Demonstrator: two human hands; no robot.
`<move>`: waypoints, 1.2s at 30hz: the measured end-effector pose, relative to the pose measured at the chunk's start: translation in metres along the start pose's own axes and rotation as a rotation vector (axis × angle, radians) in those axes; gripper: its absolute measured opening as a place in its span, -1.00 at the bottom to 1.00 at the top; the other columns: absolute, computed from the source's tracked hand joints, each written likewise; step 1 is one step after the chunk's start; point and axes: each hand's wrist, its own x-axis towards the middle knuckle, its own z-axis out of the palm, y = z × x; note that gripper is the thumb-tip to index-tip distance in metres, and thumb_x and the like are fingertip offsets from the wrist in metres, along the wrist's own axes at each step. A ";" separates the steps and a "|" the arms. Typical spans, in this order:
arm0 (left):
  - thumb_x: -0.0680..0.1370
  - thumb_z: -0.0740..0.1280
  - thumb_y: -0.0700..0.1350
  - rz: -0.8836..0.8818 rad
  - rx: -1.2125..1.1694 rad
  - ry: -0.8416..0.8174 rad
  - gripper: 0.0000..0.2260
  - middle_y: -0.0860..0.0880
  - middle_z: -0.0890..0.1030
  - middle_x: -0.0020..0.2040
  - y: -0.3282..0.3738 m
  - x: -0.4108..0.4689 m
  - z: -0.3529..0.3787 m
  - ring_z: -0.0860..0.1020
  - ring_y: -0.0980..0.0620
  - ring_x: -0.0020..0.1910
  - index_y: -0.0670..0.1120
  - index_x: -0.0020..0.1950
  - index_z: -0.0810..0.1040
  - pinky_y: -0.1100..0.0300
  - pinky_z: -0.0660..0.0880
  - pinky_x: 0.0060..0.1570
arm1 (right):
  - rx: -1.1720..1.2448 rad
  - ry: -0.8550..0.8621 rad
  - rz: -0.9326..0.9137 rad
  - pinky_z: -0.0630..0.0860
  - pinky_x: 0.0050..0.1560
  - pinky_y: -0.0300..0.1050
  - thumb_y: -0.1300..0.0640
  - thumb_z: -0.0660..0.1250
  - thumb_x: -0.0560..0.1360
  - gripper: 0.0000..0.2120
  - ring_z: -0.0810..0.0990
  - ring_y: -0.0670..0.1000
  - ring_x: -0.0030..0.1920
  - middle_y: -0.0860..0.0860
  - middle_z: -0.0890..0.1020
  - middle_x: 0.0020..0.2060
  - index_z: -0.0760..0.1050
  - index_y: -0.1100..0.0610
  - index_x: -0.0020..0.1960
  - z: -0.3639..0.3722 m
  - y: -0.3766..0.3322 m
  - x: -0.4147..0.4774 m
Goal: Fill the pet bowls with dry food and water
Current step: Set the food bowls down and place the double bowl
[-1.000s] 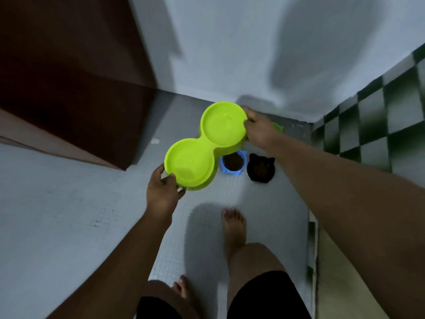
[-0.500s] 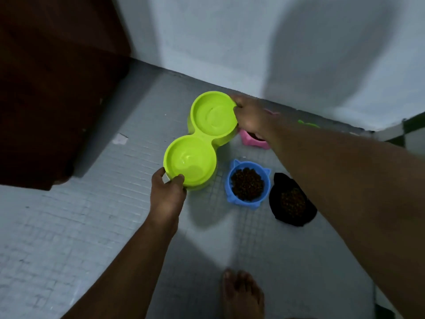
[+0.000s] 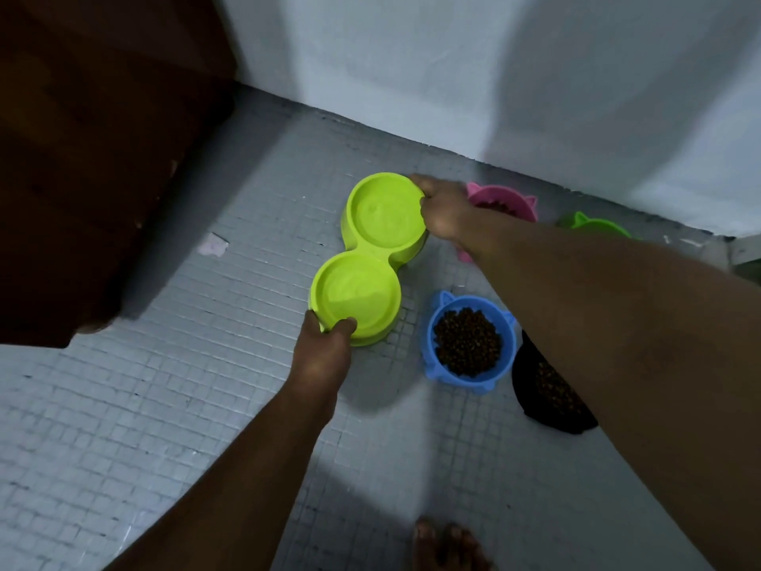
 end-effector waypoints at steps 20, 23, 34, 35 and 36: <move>0.42 0.49 0.24 0.091 0.513 -0.104 -0.08 -0.20 0.40 0.53 0.140 -0.082 -0.028 0.51 -0.19 0.38 -0.15 0.63 0.21 -0.07 0.49 0.36 | 0.187 0.083 0.052 0.44 0.15 -0.19 0.43 0.14 0.57 -0.49 0.44 -0.10 0.05 -0.04 0.46 0.08 0.29 0.24 0.51 -0.054 -0.076 -0.109; 0.48 0.46 0.20 0.211 0.564 -0.114 -0.21 -0.16 0.42 0.52 0.195 -0.157 -0.032 0.50 -0.16 0.41 -0.10 0.60 0.28 -0.09 0.46 0.39 | 0.226 0.170 0.005 0.38 0.34 -0.14 0.36 0.21 0.55 -0.52 0.49 0.01 0.24 0.17 0.51 0.34 0.38 0.22 0.47 -0.103 -0.123 -0.182; 0.57 0.43 0.07 0.611 0.742 -0.200 -0.47 -0.16 0.56 0.34 0.356 -0.459 -0.101 0.54 -0.11 0.31 -0.02 0.50 0.41 0.12 0.45 0.28 | 0.356 0.295 0.029 0.45 0.37 0.06 0.22 0.30 0.59 -0.55 0.55 0.10 0.27 0.13 0.47 0.38 0.36 0.07 0.47 -0.285 -0.305 -0.470; 0.56 0.44 0.08 0.638 0.745 -0.205 -0.48 -0.16 0.57 0.31 0.364 -0.481 -0.110 0.55 -0.10 0.29 -0.02 0.48 0.43 0.08 0.47 0.29 | 0.364 0.315 0.028 0.44 0.38 0.05 0.21 0.29 0.60 -0.55 0.54 0.08 0.28 0.11 0.47 0.38 0.36 0.06 0.47 -0.295 -0.316 -0.496; 0.56 0.44 0.08 0.661 0.748 -0.219 -0.51 -0.15 0.58 0.29 0.372 -0.507 -0.119 0.56 -0.09 0.27 -0.02 0.44 0.45 0.06 0.48 0.28 | 0.371 0.338 0.027 0.44 0.38 0.02 0.20 0.29 0.61 -0.55 0.53 0.07 0.29 0.09 0.47 0.38 0.35 0.05 0.47 -0.305 -0.326 -0.524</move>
